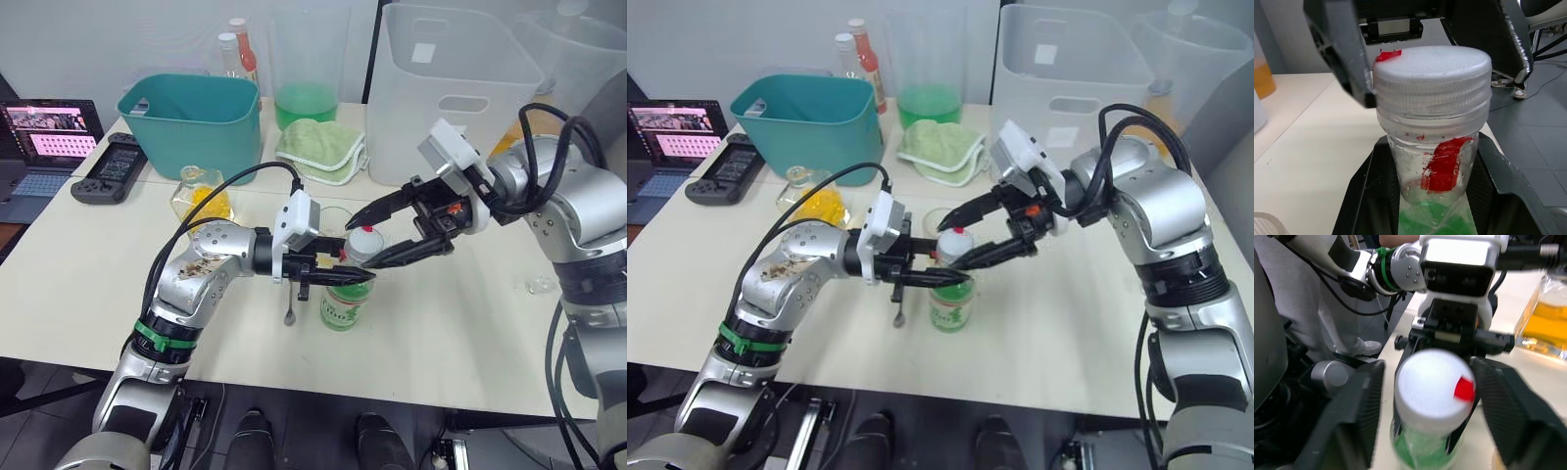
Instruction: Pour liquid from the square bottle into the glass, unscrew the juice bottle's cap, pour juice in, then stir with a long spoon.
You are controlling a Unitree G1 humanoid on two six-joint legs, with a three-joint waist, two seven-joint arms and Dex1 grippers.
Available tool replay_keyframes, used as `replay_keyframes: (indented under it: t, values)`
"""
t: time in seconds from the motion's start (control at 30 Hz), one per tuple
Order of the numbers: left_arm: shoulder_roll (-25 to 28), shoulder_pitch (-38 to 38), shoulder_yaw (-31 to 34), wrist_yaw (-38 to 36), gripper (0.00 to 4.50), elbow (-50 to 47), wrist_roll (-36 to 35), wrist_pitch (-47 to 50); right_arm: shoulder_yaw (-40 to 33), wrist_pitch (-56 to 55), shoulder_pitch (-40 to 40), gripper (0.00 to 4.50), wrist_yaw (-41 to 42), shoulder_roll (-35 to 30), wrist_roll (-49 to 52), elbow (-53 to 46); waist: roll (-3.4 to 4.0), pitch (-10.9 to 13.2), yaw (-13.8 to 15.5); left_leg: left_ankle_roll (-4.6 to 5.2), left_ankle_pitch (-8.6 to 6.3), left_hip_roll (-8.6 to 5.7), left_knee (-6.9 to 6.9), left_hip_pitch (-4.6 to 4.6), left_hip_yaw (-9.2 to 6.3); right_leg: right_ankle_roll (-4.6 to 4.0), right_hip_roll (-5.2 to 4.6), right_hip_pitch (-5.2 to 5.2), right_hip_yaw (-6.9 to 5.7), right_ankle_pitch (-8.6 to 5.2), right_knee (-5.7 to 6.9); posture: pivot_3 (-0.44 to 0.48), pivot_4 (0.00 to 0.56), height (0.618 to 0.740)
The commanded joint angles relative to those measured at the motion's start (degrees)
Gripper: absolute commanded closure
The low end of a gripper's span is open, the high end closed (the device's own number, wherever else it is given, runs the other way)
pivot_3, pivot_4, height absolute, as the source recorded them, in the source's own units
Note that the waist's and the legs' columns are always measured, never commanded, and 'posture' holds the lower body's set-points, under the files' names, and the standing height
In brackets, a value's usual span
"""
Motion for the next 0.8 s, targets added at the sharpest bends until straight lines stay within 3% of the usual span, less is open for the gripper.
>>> replay_keyframes:
  t: [0.03,0.2,0.33,0.57,0.8]
  values:
    - [-0.2,0.1,0.5,0.9,3.15,-1.3,0.1,-0.5,-8.9,3.5,3.3,0.15,-5.2,-1.7,4.0,-5.8,0.00,0.0,0.0,0.00,0.00,0.00,-0.01,-0.01,-0.01,0.00,0.00,0.00,0.00,0.00,0.00,0.000,0.150,0.734]
    - [-0.4,0.2,0.7,1.3,3.15,-1.0,0.0,-0.3,-22.2,7.9,15.7,0.07,-20.6,-0.8,8.7,-19.1,0.00,0.0,0.4,0.00,0.00,0.00,0.01,-0.01,-0.01,0.00,0.00,0.02,-0.02,0.00,0.01,0.000,0.150,0.734]
    - [-0.6,-0.1,0.6,0.8,3.15,-0.1,0.0,-0.4,-27.3,11.1,23.3,0.07,-34.4,2.6,10.9,-29.4,0.02,0.0,0.5,0.02,0.02,0.00,0.03,0.01,-0.03,-0.01,0.00,0.01,-0.03,0.01,0.06,0.000,0.150,0.734]
    - [-2.3,-1.6,-0.4,-0.5,3.15,2.3,0.3,-1.3,-27.2,16.3,33.7,0.07,-54.0,8.5,15.3,-44.6,0.02,0.0,1.1,0.04,0.04,0.00,0.05,0.00,-0.03,-0.02,0.00,0.03,-0.03,0.00,0.04,0.000,0.150,0.734]
    - [-3.1,-2.3,-0.9,-1.6,3.15,3.4,0.6,-1.6,-24.0,17.6,35.7,0.07,-63.8,10.4,16.3,-47.9,0.02,0.0,1.2,0.05,0.06,0.00,0.05,-0.03,-0.03,-0.03,-0.01,0.02,-0.03,0.01,0.03,0.000,0.150,0.734]
